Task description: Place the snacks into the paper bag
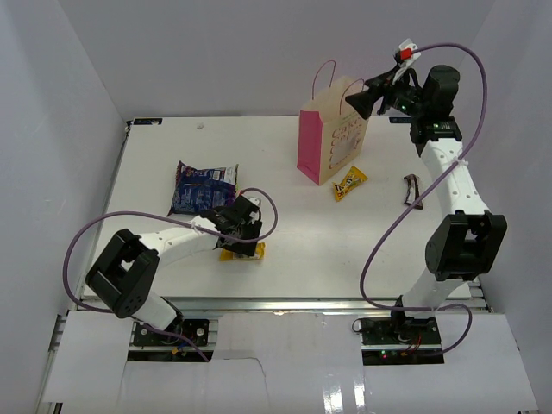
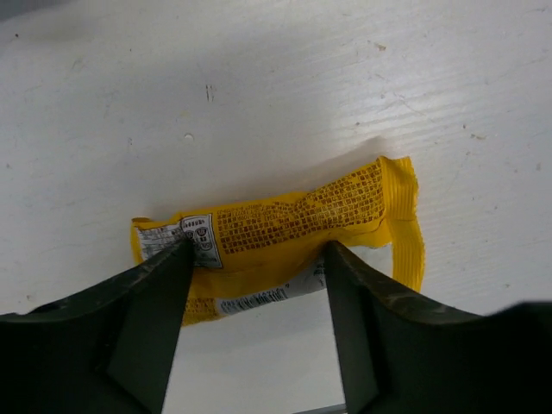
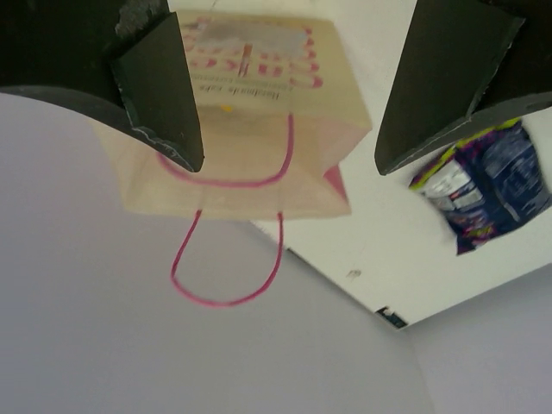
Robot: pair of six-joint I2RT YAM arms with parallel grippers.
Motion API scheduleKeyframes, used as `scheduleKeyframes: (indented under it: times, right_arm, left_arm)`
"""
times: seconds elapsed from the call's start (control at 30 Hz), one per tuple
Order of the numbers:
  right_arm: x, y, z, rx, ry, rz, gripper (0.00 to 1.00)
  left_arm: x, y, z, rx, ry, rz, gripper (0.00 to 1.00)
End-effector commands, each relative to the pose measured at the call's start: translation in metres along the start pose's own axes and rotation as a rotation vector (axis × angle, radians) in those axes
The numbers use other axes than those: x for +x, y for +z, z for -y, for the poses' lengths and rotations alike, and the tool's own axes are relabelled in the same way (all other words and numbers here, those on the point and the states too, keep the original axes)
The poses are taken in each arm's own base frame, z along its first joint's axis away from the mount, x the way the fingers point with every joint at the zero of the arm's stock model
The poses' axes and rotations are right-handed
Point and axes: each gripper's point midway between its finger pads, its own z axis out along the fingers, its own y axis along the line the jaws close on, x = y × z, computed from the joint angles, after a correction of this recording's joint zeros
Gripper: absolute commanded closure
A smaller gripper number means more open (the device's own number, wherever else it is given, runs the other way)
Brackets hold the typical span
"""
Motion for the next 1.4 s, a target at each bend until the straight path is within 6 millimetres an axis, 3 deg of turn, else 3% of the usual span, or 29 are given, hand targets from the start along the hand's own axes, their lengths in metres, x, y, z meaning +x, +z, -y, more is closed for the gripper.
scheduleKeyframes:
  times: [0.0, 0.03, 0.07, 0.13, 0.17, 0.23, 0.3, 0.43, 0.47, 0.53, 0.6, 0.63, 0.67, 0.7, 0.73, 0.77, 0.8, 0.83, 0.87, 0.9, 0.93, 0.97, 1.03, 1.07, 1.17, 1.3, 1.37]
  right_arm:
    - [-0.002, -0.029, -0.036, -0.148, -0.053, -0.002, 0.14]
    - [-0.004, -0.04, -0.038, -0.144, -0.065, -0.001, 0.14]
    - [0.012, -0.051, -0.033, -0.125, -0.045, -0.029, 0.14]
    - [0.015, -0.065, -0.039, -0.122, -0.062, -0.045, 0.14]
    - [0.027, -0.073, -0.037, -0.113, -0.047, -0.066, 0.14]
    - [0.031, -0.087, -0.042, -0.11, -0.067, -0.083, 0.14]
    - [0.048, -0.102, -0.041, -0.093, -0.041, -0.124, 0.14]
    - [0.071, -0.133, -0.036, -0.036, -0.039, -0.178, 0.14]
    - [0.078, -0.143, -0.029, -0.008, -0.027, -0.192, 0.14]
    - [0.09, -0.155, -0.028, 0.017, -0.001, -0.212, 0.14]
    - [0.104, -0.166, -0.027, 0.036, 0.015, -0.245, 0.14]
    - [0.112, -0.17, -0.027, 0.051, 0.024, -0.268, 0.14]
    - [0.121, -0.175, -0.031, 0.054, 0.055, -0.297, 0.14]
    - [0.126, -0.178, -0.032, 0.059, 0.038, -0.314, 0.15]
    - [0.13, -0.18, -0.034, 0.061, 0.047, -0.326, 0.15]
    - [0.141, -0.183, -0.038, 0.062, 0.072, -0.346, 0.16]
    - [0.148, -0.186, -0.042, 0.061, 0.094, -0.363, 0.16]
    - [0.155, -0.189, -0.045, 0.066, 0.107, -0.377, 0.17]
    - [0.158, -0.19, -0.048, 0.064, 0.116, -0.384, 0.18]
    - [0.163, -0.193, -0.049, 0.072, 0.129, -0.397, 0.19]
    - [0.165, -0.194, -0.05, 0.079, 0.138, -0.402, 0.19]
    - [0.17, -0.196, -0.052, 0.083, 0.154, -0.41, 0.2]
    - [0.176, -0.199, -0.053, 0.108, 0.173, -0.427, 0.21]
    - [0.179, -0.201, -0.054, 0.117, 0.181, -0.436, 0.21]
    - [0.188, -0.204, -0.058, 0.123, 0.21, -0.451, 0.21]
    - [0.199, -0.206, -0.06, 0.126, 0.233, -0.466, 0.22]
    - [0.202, -0.206, -0.061, 0.123, 0.24, -0.469, 0.22]
  left_arm:
    - [-0.006, 0.01, 0.006, 0.015, 0.085, -0.002, 0.32]
    - [-0.006, 0.012, 0.009, 0.027, 0.089, -0.008, 0.45]
    - [-0.006, 0.012, 0.01, 0.034, 0.09, -0.007, 0.53]
    - [-0.014, 0.007, 0.014, 0.051, 0.087, 0.014, 0.65]
    - [-0.02, 0.002, 0.018, 0.07, 0.079, 0.035, 0.75]
    - [-0.042, -0.014, 0.026, 0.103, 0.06, 0.097, 0.79]
    - [-0.07, -0.038, 0.036, 0.149, 0.026, 0.191, 0.8]
    - [-0.144, -0.088, 0.057, 0.245, 0.0, 0.409, 0.8]
    - [-0.175, -0.108, 0.06, 0.271, -0.018, 0.486, 0.8]
    - [-0.211, -0.118, 0.069, 0.322, -0.035, 0.555, 0.8]
    - [-0.27, -0.153, 0.075, 0.399, -0.066, 0.705, 0.8]
    - [-0.285, -0.144, 0.084, 0.444, -0.088, 0.698, 0.8]
    - [-0.328, -0.177, 0.082, 0.49, -0.118, 0.816, 0.8]
    - [-0.348, -0.186, 0.085, 0.527, -0.131, 0.854, 0.79]
    - [-0.363, -0.165, 0.093, 0.556, -0.141, 0.833, 0.79]
    - [-0.381, -0.169, 0.095, 0.59, -0.187, 0.856, 0.79]
    - [-0.414, -0.207, 0.1, 0.647, -0.192, 0.966, 0.79]
    - [-0.426, -0.174, 0.109, 0.678, -0.227, 0.923, 0.79]
    - [-0.439, -0.174, 0.113, 0.702, -0.243, 0.94, 0.79]
    - [-0.461, -0.206, 0.118, 0.756, -0.246, 1.03, 0.79]
    - [-0.468, -0.201, 0.121, 0.777, -0.262, 1.031, 0.79]
    - [-0.479, -0.179, 0.125, 0.808, -0.316, 1.031, 0.78]
    - [-0.494, -0.189, 0.128, 0.859, -0.355, 1.08, 0.76]
    - [-0.498, -0.183, 0.132, 0.909, -0.397, 1.084, 0.74]
    - [-0.501, -0.175, 0.138, 0.958, -0.433, 1.074, 0.72]
    - [-0.498, -0.178, 0.141, 0.961, -0.434, 1.066, 0.7]
    - [-0.493, -0.167, 0.14, 0.94, -0.443, 1.041, 0.67]
